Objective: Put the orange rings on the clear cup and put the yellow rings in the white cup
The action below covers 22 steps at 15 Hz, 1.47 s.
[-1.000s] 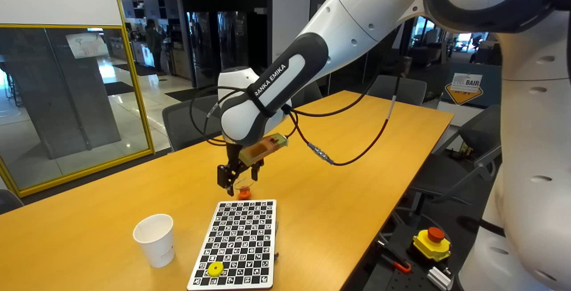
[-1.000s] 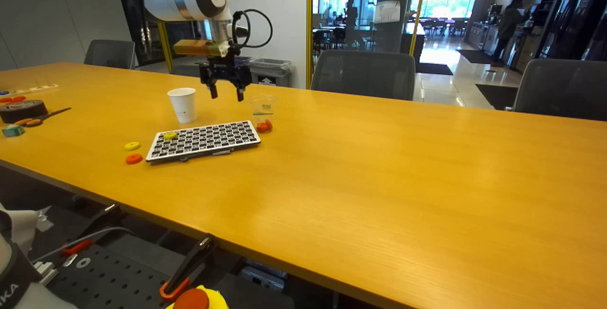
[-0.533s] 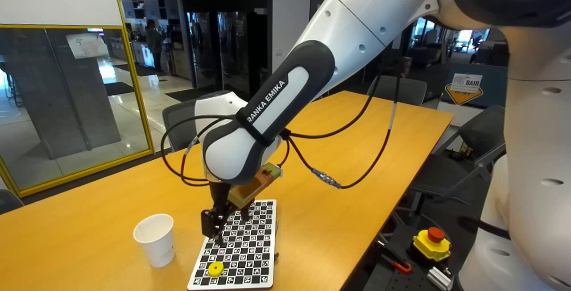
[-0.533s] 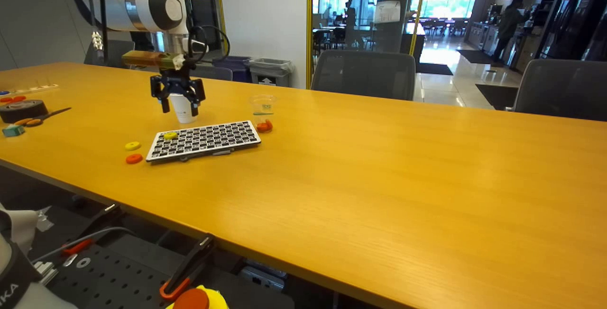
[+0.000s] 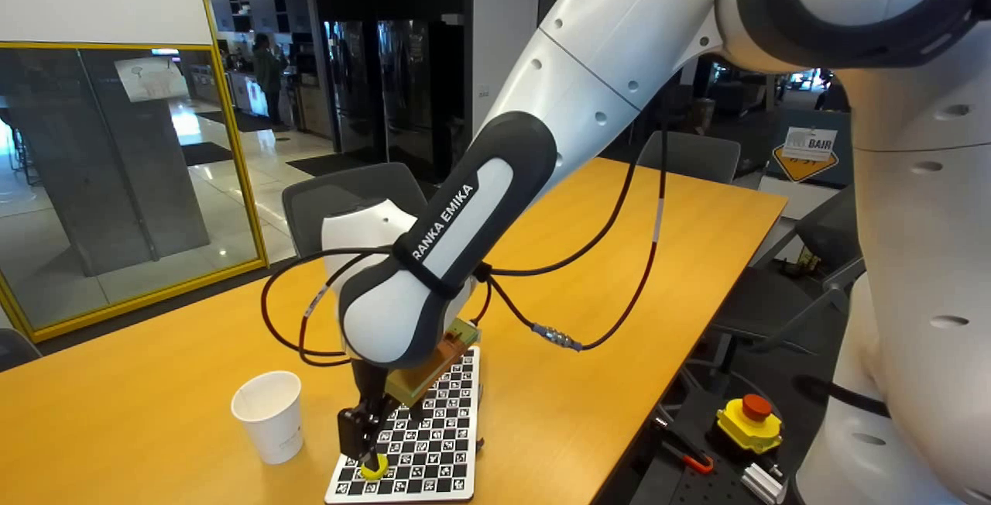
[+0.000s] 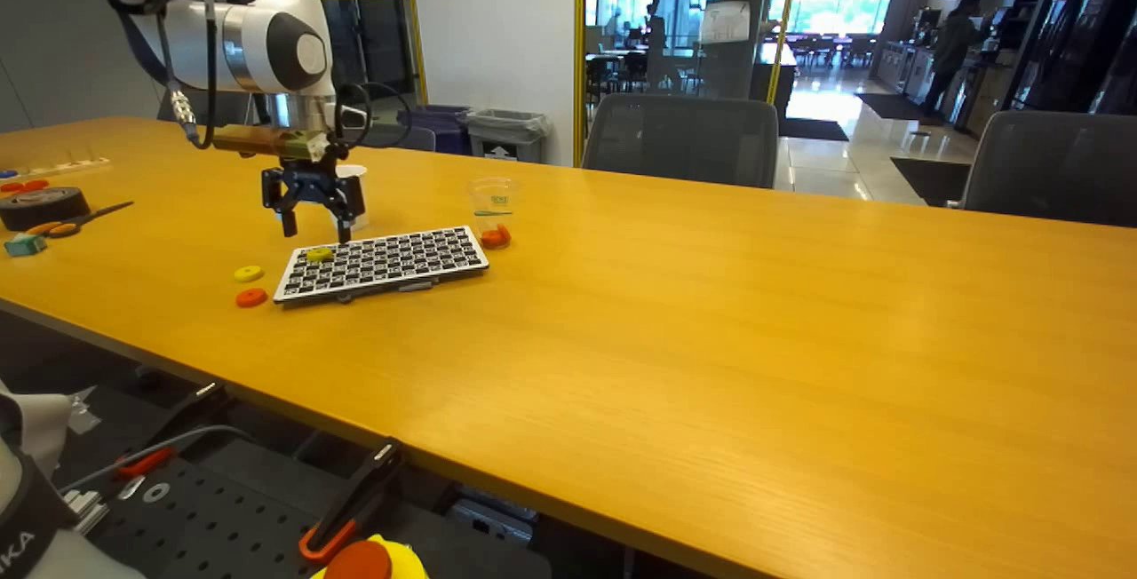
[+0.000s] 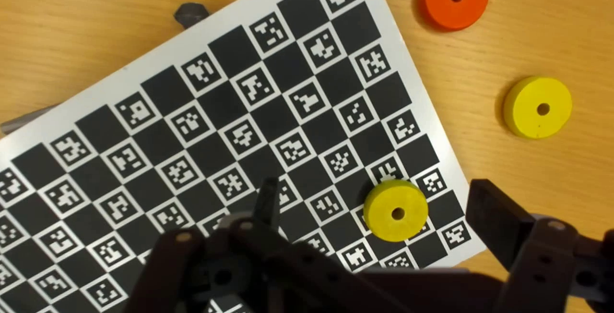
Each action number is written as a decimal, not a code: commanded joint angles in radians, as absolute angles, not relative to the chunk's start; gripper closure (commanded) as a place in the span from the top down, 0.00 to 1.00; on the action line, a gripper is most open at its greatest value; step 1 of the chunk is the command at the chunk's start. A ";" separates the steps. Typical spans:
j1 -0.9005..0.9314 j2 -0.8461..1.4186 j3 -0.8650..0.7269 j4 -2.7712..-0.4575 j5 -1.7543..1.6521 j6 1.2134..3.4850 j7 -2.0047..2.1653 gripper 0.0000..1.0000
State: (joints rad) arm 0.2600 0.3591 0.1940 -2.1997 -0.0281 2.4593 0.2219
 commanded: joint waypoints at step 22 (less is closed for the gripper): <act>0.402 0.500 0.095 -2.110 -0.092 2.592 0.366 1.00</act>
